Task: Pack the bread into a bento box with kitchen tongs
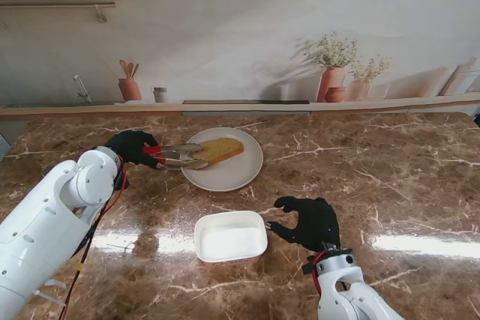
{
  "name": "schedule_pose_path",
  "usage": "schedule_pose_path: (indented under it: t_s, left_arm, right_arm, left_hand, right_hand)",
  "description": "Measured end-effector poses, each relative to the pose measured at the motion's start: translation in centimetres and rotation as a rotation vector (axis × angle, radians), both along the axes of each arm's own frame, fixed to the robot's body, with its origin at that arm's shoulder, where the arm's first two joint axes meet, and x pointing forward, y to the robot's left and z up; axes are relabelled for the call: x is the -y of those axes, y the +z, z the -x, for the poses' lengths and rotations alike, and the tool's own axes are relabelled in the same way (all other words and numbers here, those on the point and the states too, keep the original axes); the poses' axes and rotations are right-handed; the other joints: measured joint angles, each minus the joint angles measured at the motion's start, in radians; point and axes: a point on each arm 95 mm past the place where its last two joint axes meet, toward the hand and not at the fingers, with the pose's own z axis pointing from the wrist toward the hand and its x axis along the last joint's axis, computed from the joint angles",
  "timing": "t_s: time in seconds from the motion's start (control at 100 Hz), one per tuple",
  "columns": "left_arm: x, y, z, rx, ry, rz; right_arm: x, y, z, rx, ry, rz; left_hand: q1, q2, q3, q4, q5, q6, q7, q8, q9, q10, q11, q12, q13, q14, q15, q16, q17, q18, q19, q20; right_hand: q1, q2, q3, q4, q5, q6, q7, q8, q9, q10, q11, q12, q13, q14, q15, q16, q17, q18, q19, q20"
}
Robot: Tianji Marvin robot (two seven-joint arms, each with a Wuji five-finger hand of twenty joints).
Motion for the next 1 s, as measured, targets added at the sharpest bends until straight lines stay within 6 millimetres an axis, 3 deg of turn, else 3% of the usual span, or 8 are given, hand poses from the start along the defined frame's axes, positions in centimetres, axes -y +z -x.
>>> schedule_pose_path:
  t_s: [0.2, 0.77, 0.91, 1.0]
  left_arm:
    - [0.2, -0.3, -0.1, 0.013, 0.037, -0.001]
    - [1.5, -1.9, -1.0, -0.023, 0.019, -0.024]
    - [1.9, -2.0, -1.1, -0.011, 0.019, -0.024]
    - [2.1, -2.1, -1.0, -0.002, 0.013, -0.030]
  right_arm:
    - [0.0, 0.0, 0.0, 0.005, 0.002, -0.005]
    - [0.1, -0.1, 0.0, 0.007, 0.009, -0.015]
    - [0.2, -0.1, 0.0, 0.006, 0.007, -0.017]
    - [0.3, -0.2, 0.0, 0.005, 0.006, -0.018]
  left_hand:
    - [0.000, 0.000, 0.001, 0.000, 0.023, 0.033, -0.052, 0.000, 0.000, 0.007, 0.004, -0.003, 0.000, 0.000, 0.000, 0.000, 0.001, -0.002, 0.000, 0.009]
    - [0.000, 0.000, 0.001, 0.000, 0.038, 0.050, -0.099, -0.003, 0.000, 0.007, 0.025, -0.015, 0.000, 0.000, 0.001, 0.000, 0.012, -0.014, 0.012, 0.011]
    - [-0.001, 0.000, 0.001, 0.000, 0.044, 0.051, -0.167, -0.047, 0.000, 0.007, 0.039, -0.030, 0.000, 0.000, 0.003, 0.000, 0.014, -0.016, 0.013, 0.011]
    - [-0.001, 0.000, 0.002, 0.000, 0.054, 0.064, -0.284, -0.111, 0.000, 0.007, 0.050, -0.051, 0.023, 0.001, 0.016, 0.000, 0.029, -0.026, 0.016, 0.012]
  right_hand:
    - [0.000, 0.004, 0.000, 0.000, 0.000, 0.000, 0.008, 0.000, 0.000, 0.000, 0.000, 0.000, 0.000, 0.000, 0.000, 0.000, 0.000, 0.000, 0.000, 0.000]
    - [0.000, 0.022, -0.006, 0.000, 0.011, -0.001, 0.019, 0.000, 0.011, 0.000, 0.001, 0.000, 0.000, 0.000, 0.000, 0.000, 0.000, 0.000, 0.000, 0.000]
    - [0.000, 0.027, -0.012, 0.000, 0.011, -0.001, 0.019, 0.000, 0.011, 0.000, 0.001, 0.000, 0.000, 0.000, 0.000, 0.000, 0.000, 0.000, 0.000, 0.000]
    - [0.000, 0.031, -0.014, 0.000, 0.011, -0.001, 0.019, 0.000, 0.011, 0.000, 0.001, 0.000, 0.000, 0.000, 0.000, 0.000, -0.001, 0.000, 0.000, 0.000]
